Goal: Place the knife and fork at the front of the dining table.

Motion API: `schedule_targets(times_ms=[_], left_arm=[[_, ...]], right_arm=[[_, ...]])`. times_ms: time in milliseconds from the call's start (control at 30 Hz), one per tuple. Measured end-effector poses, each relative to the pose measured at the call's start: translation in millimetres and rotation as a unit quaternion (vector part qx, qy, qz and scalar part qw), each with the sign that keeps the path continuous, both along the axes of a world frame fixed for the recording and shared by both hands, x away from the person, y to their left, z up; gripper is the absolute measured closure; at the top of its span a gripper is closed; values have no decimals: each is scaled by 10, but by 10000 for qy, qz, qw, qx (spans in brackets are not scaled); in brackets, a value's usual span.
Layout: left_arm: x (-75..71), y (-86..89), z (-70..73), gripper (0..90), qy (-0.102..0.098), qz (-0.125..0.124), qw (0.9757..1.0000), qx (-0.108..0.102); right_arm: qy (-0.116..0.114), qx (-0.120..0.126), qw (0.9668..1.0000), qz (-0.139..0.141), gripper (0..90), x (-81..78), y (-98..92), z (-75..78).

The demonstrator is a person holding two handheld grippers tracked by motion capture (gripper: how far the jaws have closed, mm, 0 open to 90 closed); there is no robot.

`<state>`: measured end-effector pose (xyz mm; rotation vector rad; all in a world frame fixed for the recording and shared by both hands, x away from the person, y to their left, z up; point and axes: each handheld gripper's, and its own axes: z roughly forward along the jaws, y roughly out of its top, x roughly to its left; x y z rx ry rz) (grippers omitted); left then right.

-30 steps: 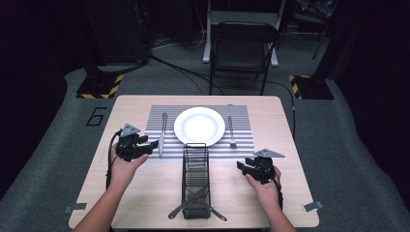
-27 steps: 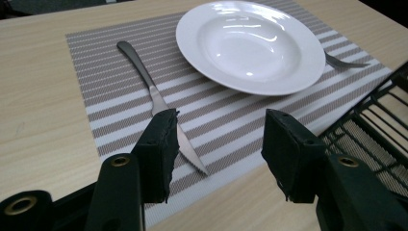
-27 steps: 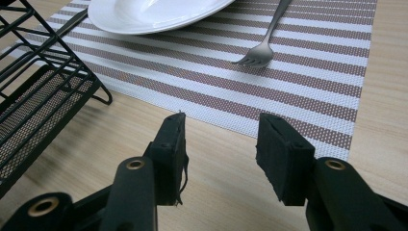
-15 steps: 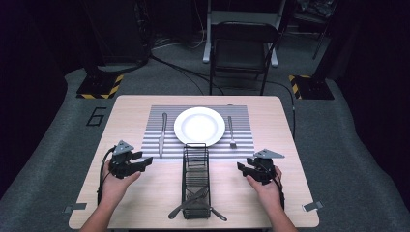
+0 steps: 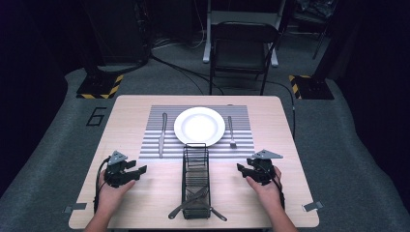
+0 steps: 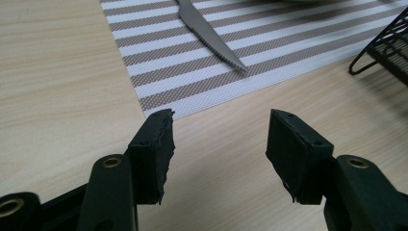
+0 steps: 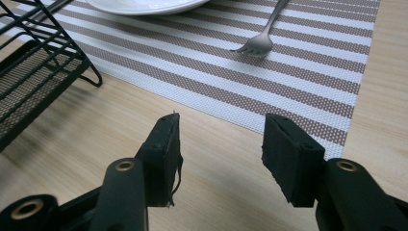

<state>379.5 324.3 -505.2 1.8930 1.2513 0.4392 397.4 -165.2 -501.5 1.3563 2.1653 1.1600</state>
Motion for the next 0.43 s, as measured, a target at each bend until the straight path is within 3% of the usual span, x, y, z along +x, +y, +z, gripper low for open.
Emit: schedule_targets(times_ms=[267, 433], left_arm=[[14, 82, -153, 422, 165, 192, 9996, 142], [23, 108, -176, 402, 108, 339, 9991, 247]], right_arm=[[87, -75, 9999, -73, 444, 42, -42, -80], [25, -99, 9999, -103, 395, 51, -72, -90]])
